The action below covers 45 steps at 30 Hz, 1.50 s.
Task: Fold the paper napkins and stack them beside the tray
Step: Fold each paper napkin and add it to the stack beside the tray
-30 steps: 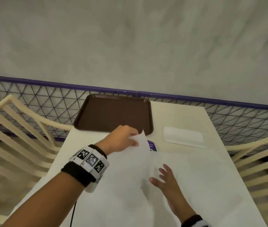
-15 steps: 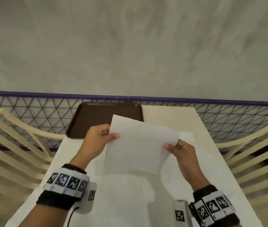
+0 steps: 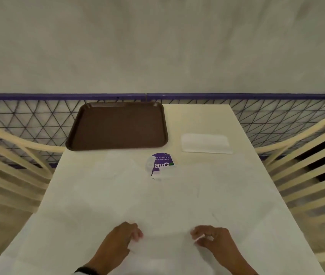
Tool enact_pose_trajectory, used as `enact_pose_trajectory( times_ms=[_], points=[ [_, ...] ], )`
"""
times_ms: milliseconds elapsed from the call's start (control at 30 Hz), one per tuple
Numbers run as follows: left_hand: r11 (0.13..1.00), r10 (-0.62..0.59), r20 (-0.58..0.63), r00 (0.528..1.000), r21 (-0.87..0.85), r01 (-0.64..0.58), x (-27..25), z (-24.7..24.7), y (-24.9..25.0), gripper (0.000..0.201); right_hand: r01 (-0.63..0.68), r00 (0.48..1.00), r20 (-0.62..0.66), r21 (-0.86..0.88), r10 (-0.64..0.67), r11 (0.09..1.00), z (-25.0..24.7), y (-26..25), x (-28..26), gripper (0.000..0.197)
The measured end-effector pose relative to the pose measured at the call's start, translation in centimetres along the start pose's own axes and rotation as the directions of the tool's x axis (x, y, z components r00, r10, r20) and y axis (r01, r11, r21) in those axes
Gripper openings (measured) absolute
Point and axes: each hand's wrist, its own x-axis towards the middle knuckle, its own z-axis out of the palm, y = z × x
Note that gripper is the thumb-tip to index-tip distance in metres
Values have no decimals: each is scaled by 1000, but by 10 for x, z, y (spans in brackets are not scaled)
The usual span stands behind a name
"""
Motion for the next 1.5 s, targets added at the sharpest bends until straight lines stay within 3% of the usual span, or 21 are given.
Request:
enact_pose_trajectory(
  times_ms=[133, 200, 333, 467, 567, 633, 700, 767, 867, 1000, 1100, 1167, 1233, 1333, 1433, 1500],
  points=[
    [990, -139, -129, 982, -57, 132, 11, -2, 8, 32, -15, 999, -52, -52, 13, 999, 2, -1, 10, 47],
    [972, -225, -179, 958, -114, 207, 21, -6, 8, 32, -59, 990, -133, -119, 43, 991, 1, -6, 26, 21],
    [937, -330, -249, 911, -203, 284, 36, -10, 6, 31, -166, 974, -186, -179, 133, 970, 4, -8, 52, 44],
    [932, -356, -259, 898, -174, 319, 43, -7, 7, 29, -212, 958, -227, -151, 175, 966, 9, -4, 61, 34],
    [957, -262, -354, 898, 29, 290, 42, -4, 11, 26, -216, 953, -244, -128, 181, 968, 11, 0, 61, 34],
    [949, 1, -439, 898, 285, 138, 42, 5, 12, 26, -208, 953, -248, -130, 172, 969, 12, 1, 62, 32],
    [899, 243, -366, 898, 433, -67, 38, 20, 23, 18, -207, 953, -250, -135, 169, 969, 12, 2, 63, 32],
    [820, 335, -183, 924, 539, -190, 32, 41, 26, 33, -211, 953, -252, -147, 170, 966, 12, 2, 64, 34],
    [739, 255, 14, 967, 642, -204, 28, 62, 12, 50, -221, 948, -264, -156, 175, 963, 13, -2, 63, 36],
    [716, 208, 120, 971, 657, -235, 28, 71, -9, 61, -225, 951, -254, -178, 176, 958, 12, -8, 60, 32],
    [694, 226, 116, 967, 677, -244, 32, 72, -11, 63, -111, 956, -292, -299, 20, 948, 13, -11, 49, 10],
    [679, 231, 94, 968, 697, -230, 33, 73, -13, 60, 53, 903, -345, -499, -255, 865, 23, -9, 40, 26],
    [667, 251, 87, 964, 706, -237, 34, 73, -13, 60, 210, 911, -161, -611, -380, 763, 43, -11, 27, 36],
    [658, 266, 81, 961, 713, -242, 34, 70, -11, 64, 311, 946, 196, -778, -259, 546, 83, 5, 22, 60],
    [643, 256, 81, 963, 730, -232, 33, 69, -13, 64, 332, 943, 287, -834, -168, 440, 78, 24, 21, 66],
    [635, 224, 82, 971, 743, -209, 28, 63, -18, 63, 320, 947, 286, -848, -144, 423, 58, 33, 16, 62]
  ],
)
